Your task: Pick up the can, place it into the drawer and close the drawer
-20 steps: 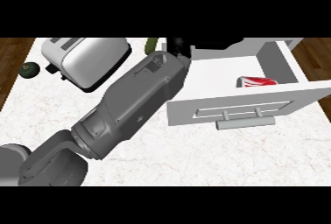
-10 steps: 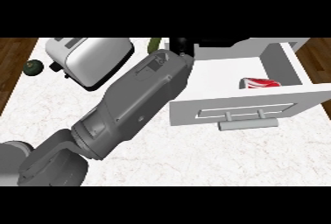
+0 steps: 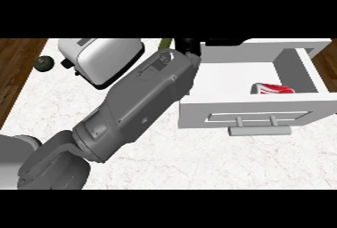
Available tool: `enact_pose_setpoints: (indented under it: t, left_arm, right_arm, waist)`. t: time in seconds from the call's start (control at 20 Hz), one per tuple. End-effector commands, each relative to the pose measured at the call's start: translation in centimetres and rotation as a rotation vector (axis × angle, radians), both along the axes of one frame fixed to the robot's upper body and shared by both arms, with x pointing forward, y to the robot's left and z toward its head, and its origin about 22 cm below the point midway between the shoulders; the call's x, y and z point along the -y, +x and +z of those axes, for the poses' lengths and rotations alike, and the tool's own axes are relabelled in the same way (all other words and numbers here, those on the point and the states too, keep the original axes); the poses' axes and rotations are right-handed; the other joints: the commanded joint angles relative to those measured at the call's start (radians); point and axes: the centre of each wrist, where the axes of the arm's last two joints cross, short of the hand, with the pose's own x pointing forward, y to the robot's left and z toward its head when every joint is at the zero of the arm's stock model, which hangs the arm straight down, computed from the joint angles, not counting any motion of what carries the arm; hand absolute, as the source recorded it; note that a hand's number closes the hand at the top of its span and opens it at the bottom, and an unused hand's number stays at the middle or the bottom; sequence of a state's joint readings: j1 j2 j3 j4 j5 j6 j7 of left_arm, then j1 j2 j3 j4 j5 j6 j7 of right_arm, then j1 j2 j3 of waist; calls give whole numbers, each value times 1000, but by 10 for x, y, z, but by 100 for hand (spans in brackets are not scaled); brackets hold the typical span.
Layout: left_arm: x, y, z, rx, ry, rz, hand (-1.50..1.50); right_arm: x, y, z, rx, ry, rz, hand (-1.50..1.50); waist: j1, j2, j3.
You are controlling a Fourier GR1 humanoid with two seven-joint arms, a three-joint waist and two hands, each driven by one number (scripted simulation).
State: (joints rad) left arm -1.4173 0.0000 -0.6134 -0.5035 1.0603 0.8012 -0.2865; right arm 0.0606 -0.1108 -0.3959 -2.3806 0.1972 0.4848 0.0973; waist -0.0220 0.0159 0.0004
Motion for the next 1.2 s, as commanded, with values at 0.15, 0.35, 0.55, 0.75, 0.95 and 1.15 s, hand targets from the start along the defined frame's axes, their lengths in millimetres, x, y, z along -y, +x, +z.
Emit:
enact_pose_setpoints:
  t: [0.15, 0.35, 0.55, 0.75, 0.95, 1.15]
  left_arm:
    - [-3, 2, -1, -35, -21, -6, -150]
    - [2, -2, 6, -38, -14, 5, -150]
    - [-23, 7, 6, -48, 1, 32, -150]
    - [-22, 2, 7, -24, 15, 26, -150]
    - [-52, 10, -2, -37, 32, 61, -150]
    - [-49, 2, 11, -42, 43, 32, -150]
  right_arm:
    - [-36, 47, -7, 9, -180, -51, -150]
    - [-71, 85, -19, 50, -256, -36, -150]
    - [-76, 115, -26, 19, -361, -38, -150]
    - [-86, 151, -47, 10, -485, -41, -150]
    - [-104, 173, -55, 7, -610, -41, -150]
    - [-106, 206, -77, -40, -673, -108, -150]
  waist:
    - [29, -8, 0]
    - [38, -9, 0]
    - [44, -15, -1]
    - [57, -15, 0]
    - [58, -15, -1]
    - [76, -17, 0]
